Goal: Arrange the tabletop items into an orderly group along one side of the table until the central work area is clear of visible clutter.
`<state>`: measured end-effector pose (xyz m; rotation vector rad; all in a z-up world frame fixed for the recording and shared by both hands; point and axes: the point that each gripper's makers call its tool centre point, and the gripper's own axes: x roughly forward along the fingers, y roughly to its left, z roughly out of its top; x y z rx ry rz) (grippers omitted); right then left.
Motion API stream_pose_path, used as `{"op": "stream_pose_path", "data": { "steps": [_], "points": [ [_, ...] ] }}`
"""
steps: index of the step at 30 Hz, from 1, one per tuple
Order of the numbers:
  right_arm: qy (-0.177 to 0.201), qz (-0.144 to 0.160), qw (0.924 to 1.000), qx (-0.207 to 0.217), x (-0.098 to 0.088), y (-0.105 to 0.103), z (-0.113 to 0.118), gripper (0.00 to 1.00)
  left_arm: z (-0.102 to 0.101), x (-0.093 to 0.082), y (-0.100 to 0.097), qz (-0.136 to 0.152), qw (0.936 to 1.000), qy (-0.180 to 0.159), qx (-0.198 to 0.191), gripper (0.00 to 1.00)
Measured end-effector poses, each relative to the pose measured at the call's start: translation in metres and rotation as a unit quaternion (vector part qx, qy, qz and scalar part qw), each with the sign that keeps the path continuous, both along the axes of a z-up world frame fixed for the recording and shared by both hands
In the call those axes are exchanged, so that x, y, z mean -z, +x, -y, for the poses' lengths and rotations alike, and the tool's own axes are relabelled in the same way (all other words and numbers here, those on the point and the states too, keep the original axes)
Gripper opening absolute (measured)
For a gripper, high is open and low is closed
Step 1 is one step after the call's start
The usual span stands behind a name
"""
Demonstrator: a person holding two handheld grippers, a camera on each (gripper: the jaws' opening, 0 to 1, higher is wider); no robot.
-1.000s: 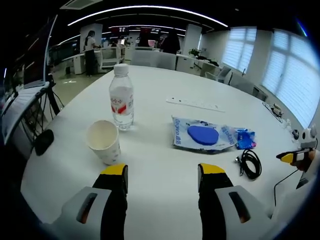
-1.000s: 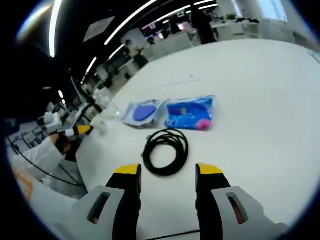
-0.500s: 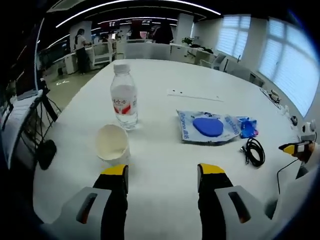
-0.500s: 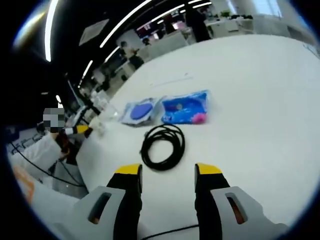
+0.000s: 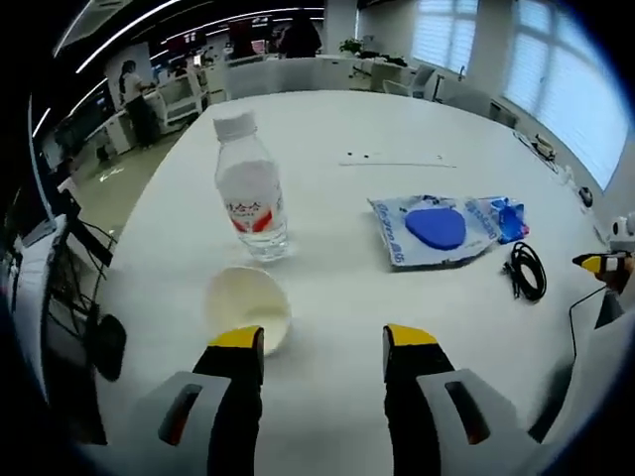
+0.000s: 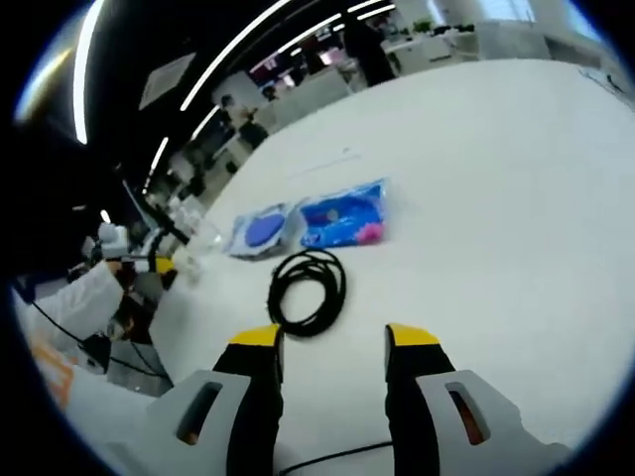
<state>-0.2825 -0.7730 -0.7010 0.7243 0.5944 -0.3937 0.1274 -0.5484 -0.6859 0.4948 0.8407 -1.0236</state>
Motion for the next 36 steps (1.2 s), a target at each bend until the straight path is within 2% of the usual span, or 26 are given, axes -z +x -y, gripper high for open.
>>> {"op": "stream_pose_path", "data": {
  "steps": [4,8,10,11,12,18,22,26,27,29,34,36],
  "points": [
    [0.009,-0.007,0.9999,0.012,0.005,-0.008,0.000,0.37,0.004,0.009,0.008,-0.002,0.9999,0.011,0.006,0.41],
    [0.021,-0.006,0.9993,0.030,0.007,-0.013,0.001,0.36,0.004,0.015,0.015,0.005,0.9997,0.022,0.007,0.32],
    [0.011,-0.018,0.9993,0.031,0.007,-0.015,0.003,0.34,0.003,0.016,0.019,0.010,0.9998,0.019,0.000,0.18],
    [0.007,-0.020,0.9993,0.031,0.005,-0.015,0.004,0.33,0.004,0.015,0.021,0.011,0.9999,0.010,-0.004,0.06],
    [0.006,-0.019,0.9993,0.033,0.005,-0.015,0.005,0.33,0.004,0.016,0.022,0.006,0.9999,0.002,-0.012,0.01],
    [0.007,-0.017,0.9990,0.040,0.003,-0.013,0.009,0.32,0.003,0.013,0.029,0.030,0.9993,-0.001,-0.021,0.00],
    [0.010,-0.013,0.9990,0.041,0.003,-0.012,0.009,0.32,0.004,-0.003,0.032,0.055,0.9984,-0.008,-0.016,0.00],
    [0.015,-0.016,0.9989,0.041,0.005,-0.013,0.006,0.31,0.018,-0.021,0.026,0.100,0.9938,0.000,0.048,0.00],
    [0.015,-0.018,0.9989,0.042,0.006,-0.014,0.006,0.30,0.023,-0.025,0.022,0.104,0.9926,-0.006,0.061,0.00],
    [0.017,-0.016,0.9987,0.046,0.007,-0.015,0.006,0.30,0.037,-0.032,0.011,0.097,0.9918,-0.026,0.078,0.00],
    [0.023,-0.011,0.9982,0.054,0.007,-0.016,0.008,0.31,0.067,-0.041,-0.002,0.106,0.9837,-0.020,0.144,0.00],
    [0.022,-0.010,0.9982,0.054,0.006,-0.016,0.009,0.31,0.082,-0.046,-0.001,0.099,0.9833,-0.030,0.150,0.00]
  ]
}}
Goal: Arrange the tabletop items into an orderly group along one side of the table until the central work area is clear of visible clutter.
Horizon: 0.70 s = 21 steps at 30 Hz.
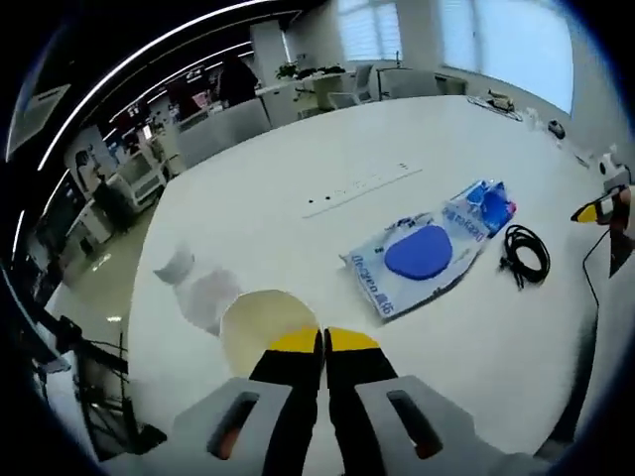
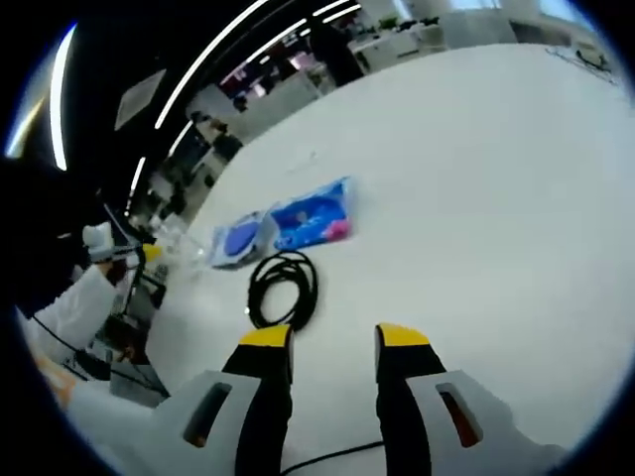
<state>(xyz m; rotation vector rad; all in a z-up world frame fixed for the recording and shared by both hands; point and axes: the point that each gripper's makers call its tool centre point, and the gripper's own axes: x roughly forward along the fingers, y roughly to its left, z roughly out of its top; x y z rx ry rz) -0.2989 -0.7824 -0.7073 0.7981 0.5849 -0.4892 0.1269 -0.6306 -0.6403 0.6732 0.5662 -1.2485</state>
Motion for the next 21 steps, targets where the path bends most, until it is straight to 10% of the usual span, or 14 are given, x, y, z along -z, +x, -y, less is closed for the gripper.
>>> {"op": "stream_pose_path", "data": {
  "steps": [9,21],
  "points": [
    [0.003,0.003,0.9998,0.020,0.000,-0.011,0.006,0.31,0.042,0.012,0.004,-0.025,0.9991,0.014,0.032,0.00],
    [0.018,0.003,0.9993,0.032,0.005,-0.013,0.004,0.31,0.050,0.047,-0.005,-0.050,0.9966,0.055,0.038,0.00]
  ]
}}
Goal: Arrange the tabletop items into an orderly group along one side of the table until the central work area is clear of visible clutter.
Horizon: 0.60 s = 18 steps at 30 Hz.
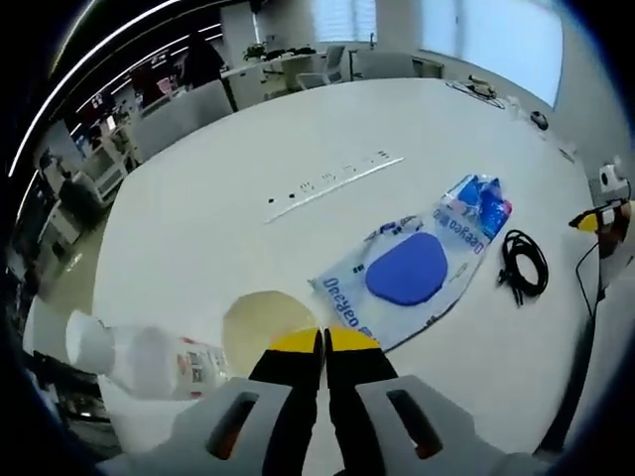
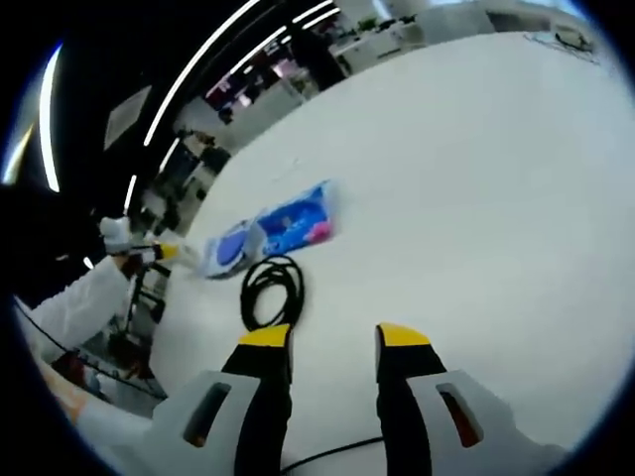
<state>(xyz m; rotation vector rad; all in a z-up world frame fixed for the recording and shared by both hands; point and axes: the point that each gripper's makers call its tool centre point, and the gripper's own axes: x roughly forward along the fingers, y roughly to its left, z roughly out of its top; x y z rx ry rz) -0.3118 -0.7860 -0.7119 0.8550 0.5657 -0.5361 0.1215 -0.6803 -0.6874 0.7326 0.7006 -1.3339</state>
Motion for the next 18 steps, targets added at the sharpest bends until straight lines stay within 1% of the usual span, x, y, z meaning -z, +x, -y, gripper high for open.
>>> {"op": "stream_pose_path", "data": {
  "steps": [6,9,18],
  "points": [
    [0.001,0.002,1.0000,-0.007,0.001,0.004,-0.003,0.32,0.000,0.007,-0.002,0.000,1.0000,0.008,-0.003,0.00],
    [0.002,0.002,1.0000,-0.008,0.001,0.004,-0.003,0.32,0.000,0.008,-0.002,-0.002,0.9999,0.005,-0.010,0.00],
    [0.002,0.002,1.0000,-0.002,0.001,-0.001,-0.001,0.32,0.000,0.013,-0.003,0.000,0.9998,0.004,-0.017,0.00]
  ]
}}
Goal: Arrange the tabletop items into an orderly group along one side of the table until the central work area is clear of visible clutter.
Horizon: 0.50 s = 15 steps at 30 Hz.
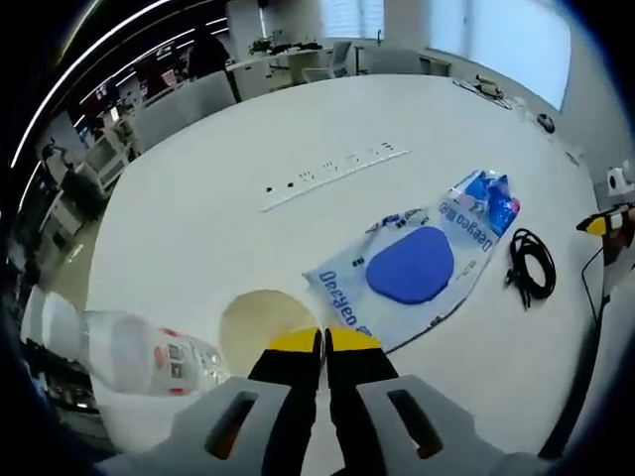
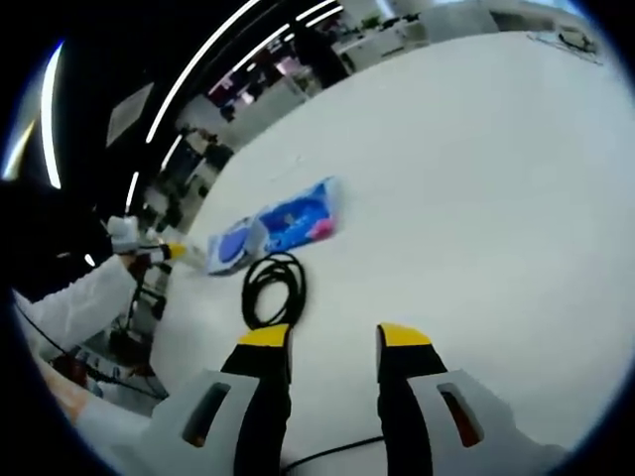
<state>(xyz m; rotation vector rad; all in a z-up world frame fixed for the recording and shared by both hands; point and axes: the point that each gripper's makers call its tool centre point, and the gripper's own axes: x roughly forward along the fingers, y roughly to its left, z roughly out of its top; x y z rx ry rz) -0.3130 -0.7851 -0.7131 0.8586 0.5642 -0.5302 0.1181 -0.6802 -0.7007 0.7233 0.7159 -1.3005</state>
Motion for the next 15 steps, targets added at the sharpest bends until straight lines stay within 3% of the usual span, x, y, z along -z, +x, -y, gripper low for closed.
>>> {"op": "stream_pose_path", "data": {
  "steps": [2,6,11,12,15],
  "points": [
    [0.000,0.001,1.0000,0.000,0.000,0.000,0.000,0.32,0.000,-0.001,0.001,0.005,1.0000,-0.001,-0.008,0.00],
    [-0.001,0.003,1.0000,0.002,-0.001,-0.001,0.000,0.32,0.000,-0.011,0.009,0.020,0.9992,-0.012,-0.031,0.21],
    [-0.001,0.005,1.0000,0.004,-0.001,-0.002,0.000,0.32,0.003,-0.037,0.018,0.026,0.9960,-0.063,-0.058,0.32],
    [-0.001,0.005,1.0000,0.004,0.000,-0.002,-0.001,0.32,0.007,-0.045,0.019,0.020,0.9944,-0.086,-0.059,0.37],
    [0.001,0.003,1.0000,0.000,0.002,-0.001,-0.003,0.32,0.005,-0.056,0.024,0.027,0.9921,-0.102,-0.068,0.52]
  ]
}}
